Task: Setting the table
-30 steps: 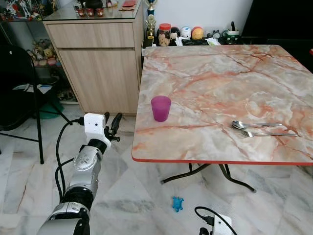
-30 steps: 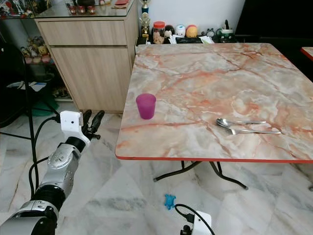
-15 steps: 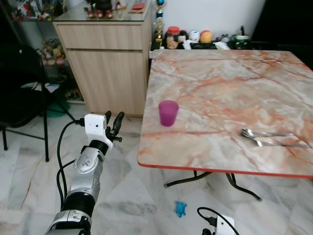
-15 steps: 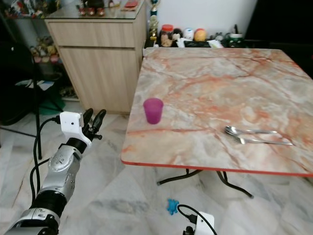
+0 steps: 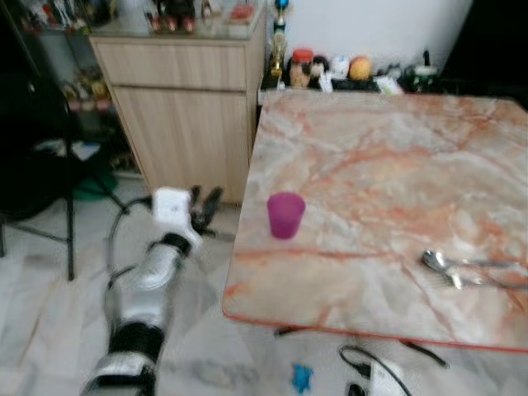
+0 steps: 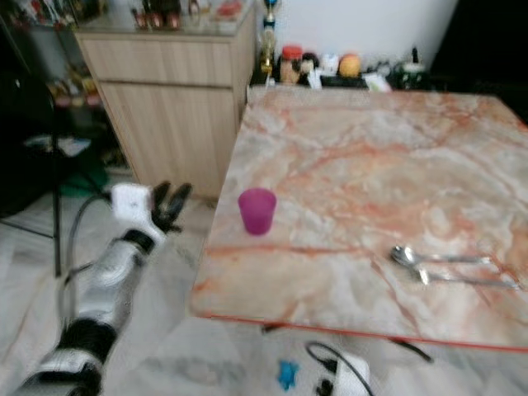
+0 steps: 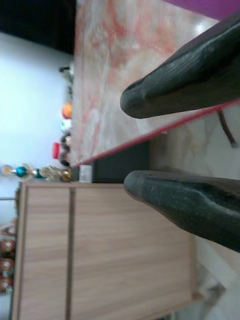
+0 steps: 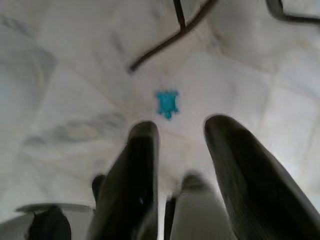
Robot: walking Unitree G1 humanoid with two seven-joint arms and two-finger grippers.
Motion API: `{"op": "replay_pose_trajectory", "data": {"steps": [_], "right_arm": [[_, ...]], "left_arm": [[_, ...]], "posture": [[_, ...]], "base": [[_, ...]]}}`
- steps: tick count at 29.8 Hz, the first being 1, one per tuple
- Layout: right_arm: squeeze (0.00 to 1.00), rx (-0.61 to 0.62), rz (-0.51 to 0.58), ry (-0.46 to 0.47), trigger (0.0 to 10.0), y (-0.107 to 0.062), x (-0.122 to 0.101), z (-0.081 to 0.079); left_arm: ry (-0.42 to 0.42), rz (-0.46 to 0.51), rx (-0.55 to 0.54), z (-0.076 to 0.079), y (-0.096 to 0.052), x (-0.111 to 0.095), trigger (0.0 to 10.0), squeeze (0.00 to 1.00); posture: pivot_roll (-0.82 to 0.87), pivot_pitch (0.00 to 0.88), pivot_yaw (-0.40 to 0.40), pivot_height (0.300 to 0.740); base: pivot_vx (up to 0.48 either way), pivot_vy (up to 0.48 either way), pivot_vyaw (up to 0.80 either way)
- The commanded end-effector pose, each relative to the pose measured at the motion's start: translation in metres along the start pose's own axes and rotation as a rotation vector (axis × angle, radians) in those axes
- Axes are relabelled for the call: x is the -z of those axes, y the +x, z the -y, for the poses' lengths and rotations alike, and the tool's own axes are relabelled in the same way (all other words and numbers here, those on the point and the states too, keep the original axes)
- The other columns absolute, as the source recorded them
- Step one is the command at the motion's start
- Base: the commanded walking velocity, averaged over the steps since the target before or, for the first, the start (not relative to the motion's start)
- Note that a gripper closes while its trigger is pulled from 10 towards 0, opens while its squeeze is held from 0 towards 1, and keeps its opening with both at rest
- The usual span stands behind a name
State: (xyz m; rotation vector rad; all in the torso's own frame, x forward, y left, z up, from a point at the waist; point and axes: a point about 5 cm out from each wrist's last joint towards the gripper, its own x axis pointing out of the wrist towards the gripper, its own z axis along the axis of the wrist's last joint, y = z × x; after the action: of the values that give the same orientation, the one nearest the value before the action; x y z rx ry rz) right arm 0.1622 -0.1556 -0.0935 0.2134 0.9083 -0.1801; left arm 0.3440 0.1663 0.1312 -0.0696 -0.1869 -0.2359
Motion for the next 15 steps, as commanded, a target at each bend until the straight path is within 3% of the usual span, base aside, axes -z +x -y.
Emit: {"op": "replay_pose_trajectory", "data": {"steps": [1, 7, 13, 14, 15], "right_arm": [[0.0, 0.036, -0.022, -0.005, 10.0, -0.002, 0.005, 0.011], [0.0, 0.034, -0.029, -0.011, 10.0, -0.002, 0.006, 0.011], [0.0, 0.036, -0.032, -0.015, 10.0, -0.002, 0.006, 0.011], [0.0, 0.036, -0.033, -0.015, 10.0, -0.002, 0.006, 0.011], [0.0, 0.036, -0.034, -0.016, 10.0, -0.002, 0.006, 0.011]], "left_arm": [[-0.042, -0.006, 0.033, 0.009, 0.004, -0.001, 10.0, 0.0], [-0.196, -0.042, 0.087, 0.016, 0.013, -0.013, 10.0, 0.0], [-0.214, -0.124, 0.12, 0.025, 0.022, -0.021, 10.0, 0.0], [-0.224, -0.116, 0.137, 0.028, 0.023, -0.025, 10.0, 0.44], [-0.246, -0.117, 0.158, 0.033, 0.025, -0.028, 10.0, 1.0]], "posture": [[0.07, 0.0, 0.006, 0.74], [0.08, 0.0, 0.006, 0.74], [0.08, 0.0, 0.007, 0.74], [0.08, 0.0, 0.007, 0.74], [0.08, 0.0, 0.006, 0.74]], "base": [[0.0, 0.0, 0.0], [0.0, 0.0, 0.0], [0.0, 0.0, 0.0], [0.0, 0.0, 0.0], [0.0, 0.0, 0.0]]}}
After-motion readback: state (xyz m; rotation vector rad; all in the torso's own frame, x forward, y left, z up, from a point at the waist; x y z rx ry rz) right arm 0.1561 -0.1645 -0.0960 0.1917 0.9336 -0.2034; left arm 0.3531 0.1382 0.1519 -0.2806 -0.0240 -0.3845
